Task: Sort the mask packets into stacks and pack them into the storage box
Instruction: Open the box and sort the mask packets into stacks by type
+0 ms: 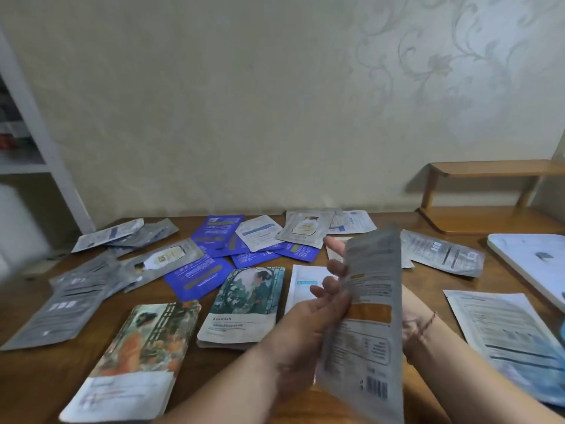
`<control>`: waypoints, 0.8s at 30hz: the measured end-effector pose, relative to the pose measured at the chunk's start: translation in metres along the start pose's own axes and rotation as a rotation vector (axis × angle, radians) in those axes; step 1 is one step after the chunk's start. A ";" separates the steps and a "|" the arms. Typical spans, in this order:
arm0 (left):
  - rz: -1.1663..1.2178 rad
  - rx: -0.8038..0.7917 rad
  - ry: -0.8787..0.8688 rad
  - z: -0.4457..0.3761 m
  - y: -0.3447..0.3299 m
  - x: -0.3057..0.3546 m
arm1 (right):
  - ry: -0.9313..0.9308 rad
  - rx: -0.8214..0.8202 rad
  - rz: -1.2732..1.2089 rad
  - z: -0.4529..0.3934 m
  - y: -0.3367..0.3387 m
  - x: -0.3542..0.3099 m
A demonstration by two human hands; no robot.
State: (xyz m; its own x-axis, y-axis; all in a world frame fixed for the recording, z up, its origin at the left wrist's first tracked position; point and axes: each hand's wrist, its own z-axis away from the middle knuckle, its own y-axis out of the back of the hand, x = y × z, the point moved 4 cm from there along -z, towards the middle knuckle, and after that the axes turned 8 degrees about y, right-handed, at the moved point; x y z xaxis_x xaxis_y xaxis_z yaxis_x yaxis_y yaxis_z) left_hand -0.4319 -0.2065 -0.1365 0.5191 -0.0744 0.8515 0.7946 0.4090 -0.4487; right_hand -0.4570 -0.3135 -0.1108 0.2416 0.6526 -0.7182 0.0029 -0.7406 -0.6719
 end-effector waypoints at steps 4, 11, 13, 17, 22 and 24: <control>0.022 0.023 -0.065 0.019 0.008 -0.003 | 0.100 0.050 0.224 -0.006 -0.004 -0.020; 0.073 0.085 -0.151 0.054 0.045 0.006 | 0.215 0.232 0.363 -0.017 -0.013 -0.037; -0.084 0.242 -0.250 0.067 0.056 0.013 | 0.199 0.256 0.374 -0.023 -0.019 -0.030; -0.241 0.536 -0.419 0.120 0.094 0.024 | 0.207 0.263 0.672 -0.053 -0.051 -0.005; -0.412 0.797 -0.353 0.200 0.159 0.028 | 0.190 0.002 1.323 -0.122 -0.101 0.072; -0.537 0.926 -0.289 0.223 0.184 0.021 | 0.153 -0.065 1.554 -0.144 -0.110 0.106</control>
State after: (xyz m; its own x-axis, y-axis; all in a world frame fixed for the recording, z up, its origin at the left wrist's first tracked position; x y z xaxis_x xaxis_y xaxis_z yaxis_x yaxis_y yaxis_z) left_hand -0.3450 0.0699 -0.1404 -0.0108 -0.2801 0.9599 0.2887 0.9182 0.2712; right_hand -0.2921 -0.1860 -0.0876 0.1397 -0.7492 -0.6474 -0.2945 -0.6557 0.6952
